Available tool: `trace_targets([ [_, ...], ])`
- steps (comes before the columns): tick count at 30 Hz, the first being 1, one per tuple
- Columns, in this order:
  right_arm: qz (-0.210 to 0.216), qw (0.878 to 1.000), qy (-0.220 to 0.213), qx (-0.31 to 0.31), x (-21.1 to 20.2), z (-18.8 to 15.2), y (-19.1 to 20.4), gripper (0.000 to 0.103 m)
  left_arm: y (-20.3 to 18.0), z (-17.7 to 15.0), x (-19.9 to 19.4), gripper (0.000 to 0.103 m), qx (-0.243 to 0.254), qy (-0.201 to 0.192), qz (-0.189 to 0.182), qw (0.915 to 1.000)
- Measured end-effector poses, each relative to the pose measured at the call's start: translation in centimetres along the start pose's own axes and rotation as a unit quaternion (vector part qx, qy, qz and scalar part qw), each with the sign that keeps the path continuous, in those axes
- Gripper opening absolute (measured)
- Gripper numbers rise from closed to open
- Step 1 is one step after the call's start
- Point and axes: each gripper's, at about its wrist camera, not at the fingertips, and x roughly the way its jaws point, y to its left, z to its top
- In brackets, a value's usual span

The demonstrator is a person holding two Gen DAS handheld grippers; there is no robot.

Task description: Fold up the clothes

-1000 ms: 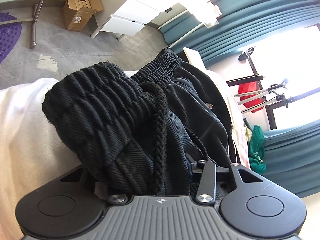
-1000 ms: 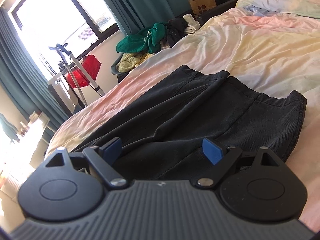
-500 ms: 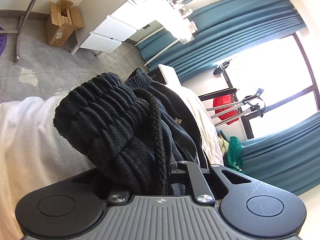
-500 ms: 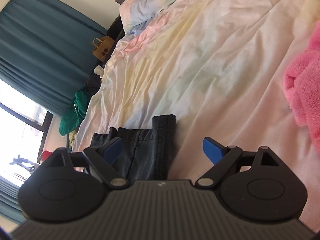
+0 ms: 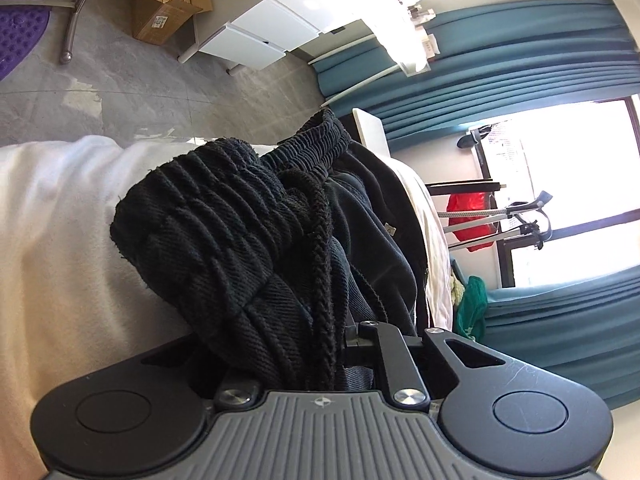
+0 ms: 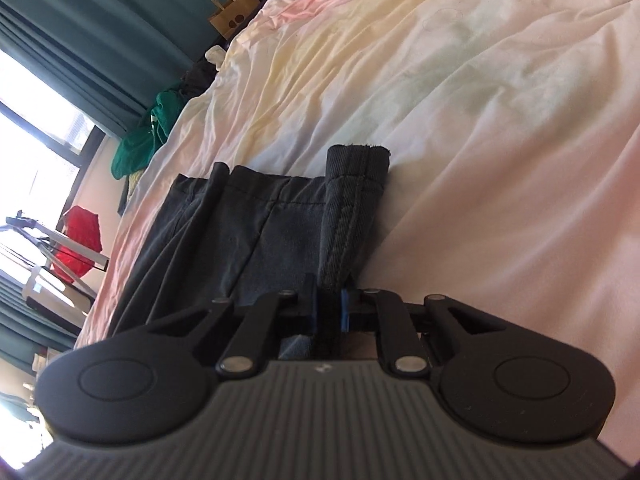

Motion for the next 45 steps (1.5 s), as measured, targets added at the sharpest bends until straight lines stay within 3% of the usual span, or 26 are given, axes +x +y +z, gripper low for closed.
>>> trace_targets([
  [4,0.012,0.999,-0.034,-0.037,-1.6,0.2,1.3,0.009,1.1,0.1,0.2,0.024,-0.027,0.018,0.004,0.9995],
  [9,0.009,0.999,-0.032,-0.028,-1.2,0.6,0.8,0.009,3.0,0.3,0.0,0.033,-0.08,0.025,-0.007,0.9965],
  [14,0.01,0.999,-0.032,-0.017,-1.2,0.6,0.2,0.009,3.7,0.6,0.3,0.048,-0.092,0.043,-0.004,0.9948],
  [20,0.021,0.998,-0.059,-0.025,-2.8,0.5,0.9,0.009,4.1,0.6,0.6,0.051,-0.096,0.06,-0.01,0.9935],
  [27,0.018,0.995,-0.089,-0.052,-4.2,0.4,2.2,0.009,2.9,0.0,0.8,0.047,-0.055,0.055,0.003,0.997],
  [32,-0.018,0.993,-0.075,-0.087,-4.3,-0.1,3.6,0.009,1.6,-0.1,1.5,0.046,-0.043,0.068,0.024,0.9965],
  [33,-0.02,0.993,-0.075,-0.089,-4.5,-0.2,3.7,0.009,1.2,-0.1,1.5,0.043,-0.037,0.069,0.029,0.9965],
  [34,-0.022,0.993,-0.074,-0.09,-4.6,-0.3,3.8,0.009,0.7,-0.1,1.5,0.029,-0.026,0.065,0.034,0.9969],
  [38,-0.023,0.993,-0.074,-0.088,-5.3,-0.4,4.2,0.009,-1.4,-0.1,0.7,0.01,0.01,0.03,0.034,0.9989],
  [42,-0.015,0.994,-0.079,-0.076,-6.3,-0.2,4.6,0.009,-4.1,-0.8,-0.6,0.008,0.057,-0.027,0.016,0.9979],
  [45,-0.005,0.995,-0.079,-0.055,-7.0,0.3,4.4,0.009,-5.3,-0.7,-1.2,0.007,0.062,-0.04,-0.015,0.9971],
])
